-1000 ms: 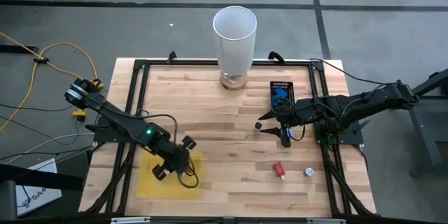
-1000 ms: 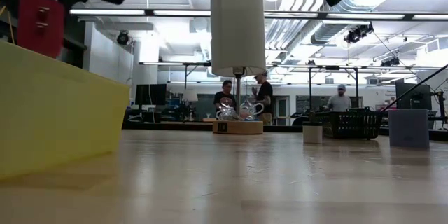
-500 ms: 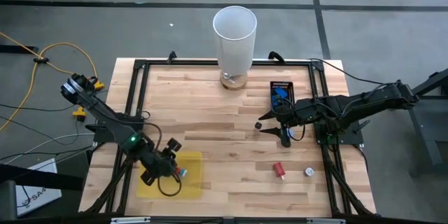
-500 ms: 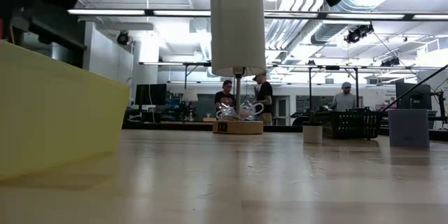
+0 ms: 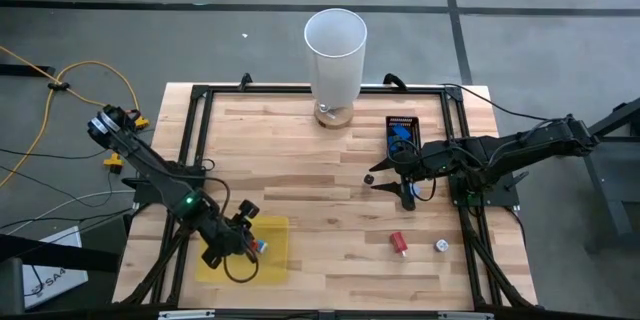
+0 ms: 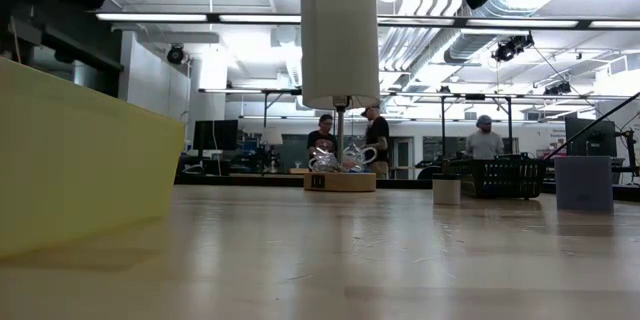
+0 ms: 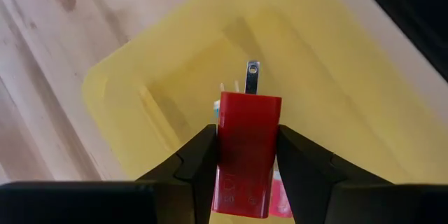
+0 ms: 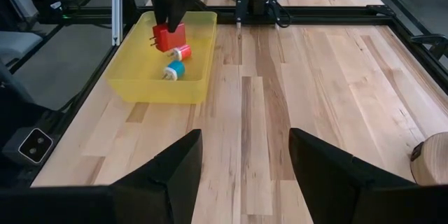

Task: Pick & Place Office items
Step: Put the left red charger adapter into the yellow bin

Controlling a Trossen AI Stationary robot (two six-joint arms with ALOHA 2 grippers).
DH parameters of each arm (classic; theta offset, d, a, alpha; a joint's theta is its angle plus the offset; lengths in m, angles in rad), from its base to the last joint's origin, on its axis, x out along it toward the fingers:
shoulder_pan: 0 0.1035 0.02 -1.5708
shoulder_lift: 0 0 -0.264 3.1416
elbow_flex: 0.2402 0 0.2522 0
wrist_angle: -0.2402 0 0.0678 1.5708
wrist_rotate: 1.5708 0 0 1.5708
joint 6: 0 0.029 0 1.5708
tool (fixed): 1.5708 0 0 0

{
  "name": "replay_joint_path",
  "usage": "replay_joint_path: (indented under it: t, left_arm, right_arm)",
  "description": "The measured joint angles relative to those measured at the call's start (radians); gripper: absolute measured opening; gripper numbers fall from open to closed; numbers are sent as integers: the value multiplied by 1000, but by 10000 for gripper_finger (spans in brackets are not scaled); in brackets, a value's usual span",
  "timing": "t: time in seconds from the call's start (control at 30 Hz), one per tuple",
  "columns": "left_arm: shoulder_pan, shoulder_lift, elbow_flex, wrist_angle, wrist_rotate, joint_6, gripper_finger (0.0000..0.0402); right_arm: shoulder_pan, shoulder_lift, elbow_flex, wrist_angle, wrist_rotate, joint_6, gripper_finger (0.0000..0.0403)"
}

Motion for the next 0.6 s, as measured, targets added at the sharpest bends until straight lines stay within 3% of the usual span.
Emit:
replay_joint_path:
  t: [0.6]
  left_arm:
    - [-162,103,0,79,29,-43,128]
  right_arm:
    - [0,0,0,0,0,0,201]
